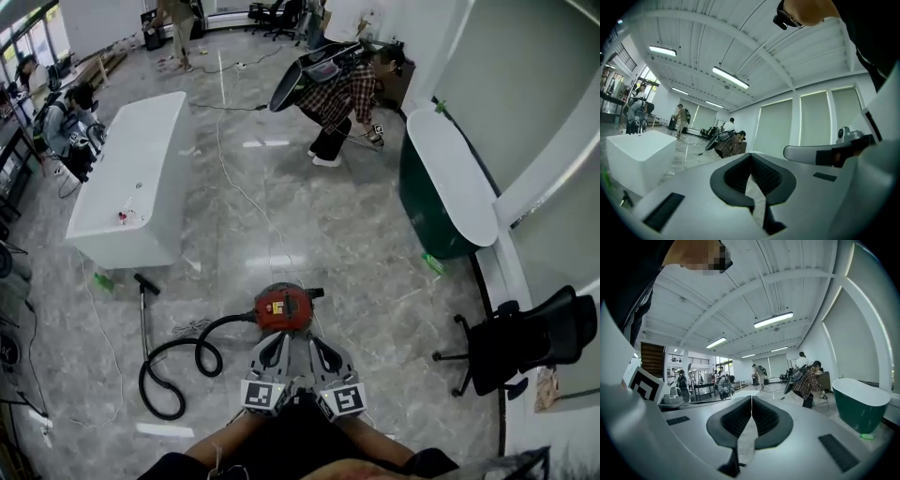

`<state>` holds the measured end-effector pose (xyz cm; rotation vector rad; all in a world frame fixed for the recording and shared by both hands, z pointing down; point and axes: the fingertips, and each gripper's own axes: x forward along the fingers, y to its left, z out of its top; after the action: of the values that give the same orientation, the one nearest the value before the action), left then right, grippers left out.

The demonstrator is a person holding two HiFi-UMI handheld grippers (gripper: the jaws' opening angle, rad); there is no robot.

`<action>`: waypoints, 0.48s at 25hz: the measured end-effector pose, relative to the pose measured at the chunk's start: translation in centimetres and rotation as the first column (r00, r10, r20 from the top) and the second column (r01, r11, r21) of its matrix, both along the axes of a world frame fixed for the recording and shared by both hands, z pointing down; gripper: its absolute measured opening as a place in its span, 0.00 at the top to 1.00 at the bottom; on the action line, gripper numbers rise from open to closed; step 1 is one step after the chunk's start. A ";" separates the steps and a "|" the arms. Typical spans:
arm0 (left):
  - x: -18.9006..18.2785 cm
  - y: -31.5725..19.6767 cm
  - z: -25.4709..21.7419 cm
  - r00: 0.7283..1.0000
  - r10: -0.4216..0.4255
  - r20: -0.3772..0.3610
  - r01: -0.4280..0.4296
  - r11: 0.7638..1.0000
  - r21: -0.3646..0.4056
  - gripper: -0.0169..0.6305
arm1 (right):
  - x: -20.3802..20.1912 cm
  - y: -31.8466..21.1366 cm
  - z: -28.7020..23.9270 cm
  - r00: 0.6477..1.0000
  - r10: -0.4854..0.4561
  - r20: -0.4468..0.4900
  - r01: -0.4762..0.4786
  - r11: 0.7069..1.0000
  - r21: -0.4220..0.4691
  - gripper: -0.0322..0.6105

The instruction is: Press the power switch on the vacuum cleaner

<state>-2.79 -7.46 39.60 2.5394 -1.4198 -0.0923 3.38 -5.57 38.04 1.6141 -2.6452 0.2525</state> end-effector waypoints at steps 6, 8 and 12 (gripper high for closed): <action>-0.2 0.4 -3.2 1.000 -0.010 -0.004 0.010 0.999 0.037 0.95 | -0.9 -0.3 -2.6 1.000 -0.004 -0.018 0.005 0.999 0.052 0.92; -0.1 0.4 -3.3 1.000 -0.002 0.001 0.002 0.998 0.055 0.95 | -1.0 -0.7 -3.1 1.000 -0.008 -0.029 0.010 0.998 0.063 0.92; -0.3 0.2 -3.2 1.000 0.005 0.021 -0.007 0.996 0.084 0.95 | -1.3 -1.4 -4.0 0.999 -0.010 -0.034 0.013 0.996 0.088 0.92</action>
<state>-3.11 -7.28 36.36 2.6193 -1.4450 -0.1269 2.11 -6.94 34.03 1.6115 -2.6759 0.1092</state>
